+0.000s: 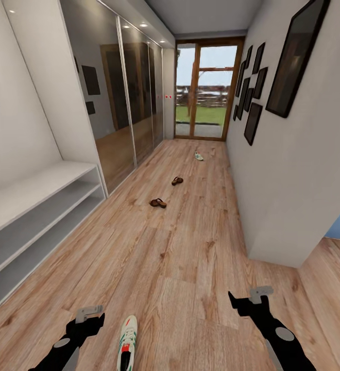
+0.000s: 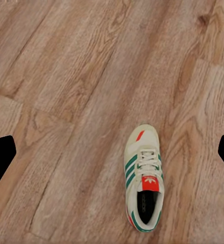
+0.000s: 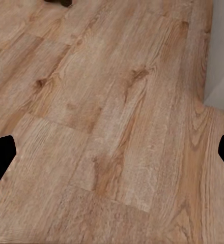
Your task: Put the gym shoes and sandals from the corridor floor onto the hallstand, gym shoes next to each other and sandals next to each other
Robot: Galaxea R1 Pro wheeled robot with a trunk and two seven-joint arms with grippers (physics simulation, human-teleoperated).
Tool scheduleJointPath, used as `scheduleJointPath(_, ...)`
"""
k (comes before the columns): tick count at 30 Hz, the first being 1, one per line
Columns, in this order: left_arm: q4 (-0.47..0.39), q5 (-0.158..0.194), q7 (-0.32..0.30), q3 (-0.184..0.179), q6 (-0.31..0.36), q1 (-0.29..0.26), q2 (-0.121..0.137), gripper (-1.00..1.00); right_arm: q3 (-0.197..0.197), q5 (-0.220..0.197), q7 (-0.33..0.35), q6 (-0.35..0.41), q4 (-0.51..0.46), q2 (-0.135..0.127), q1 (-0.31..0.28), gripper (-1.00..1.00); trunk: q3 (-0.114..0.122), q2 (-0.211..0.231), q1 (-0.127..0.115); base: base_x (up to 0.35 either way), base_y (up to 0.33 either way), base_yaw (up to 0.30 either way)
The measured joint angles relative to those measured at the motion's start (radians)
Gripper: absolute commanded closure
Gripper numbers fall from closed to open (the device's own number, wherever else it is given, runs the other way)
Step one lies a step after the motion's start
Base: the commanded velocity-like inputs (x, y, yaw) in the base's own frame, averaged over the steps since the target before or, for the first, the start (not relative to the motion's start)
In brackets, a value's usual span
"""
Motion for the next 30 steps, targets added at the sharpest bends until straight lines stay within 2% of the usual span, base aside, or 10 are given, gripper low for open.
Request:
scheduleJointPath(3,-0.002,-0.005,-0.004,-0.001,0.001,0.000,0.001,-1.00,-0.001,0.002,0.025,0.007,-0.006,0.000,-0.002,-1.00,0.000,0.000,0.000,0.000,0.000,0.000)
scheduleJointPath(7,-0.001,-0.010,-0.011,-0.004,0.001,0.000,0.003,-1.00,-0.005,0.004,0.043,0.013,-0.017,-0.003,-0.003,-1.00,-0.012,-0.028,0.015,0.000,0.000,0.000)
scheduleJointPath(15,0.006,-0.020,-0.015,-0.006,0.001,0.001,0.001,-1.00,-0.006,0.004,0.049,0.018,-0.055,-0.005,-0.003,-1.00,-0.038,-0.084,0.046,0.000,0.000,0.000)
scheduleJointPath(21,0.007,-0.052,-0.015,-0.003,0.003,0.001,0.000,-1.00,-0.003,0.005,0.052,0.046,-0.093,-0.005,-0.003,-1.00,-0.056,-0.126,0.069,0.000,0.000,0.000)
scheduleJointPath(30,0.010,-0.067,-0.015,0.000,0.003,0.001,-0.002,-1.00,-0.002,0.006,0.055,0.055,-0.090,-0.005,-0.003,-1.00,-0.085,-0.189,0.103,0.000,0.000,0.000)
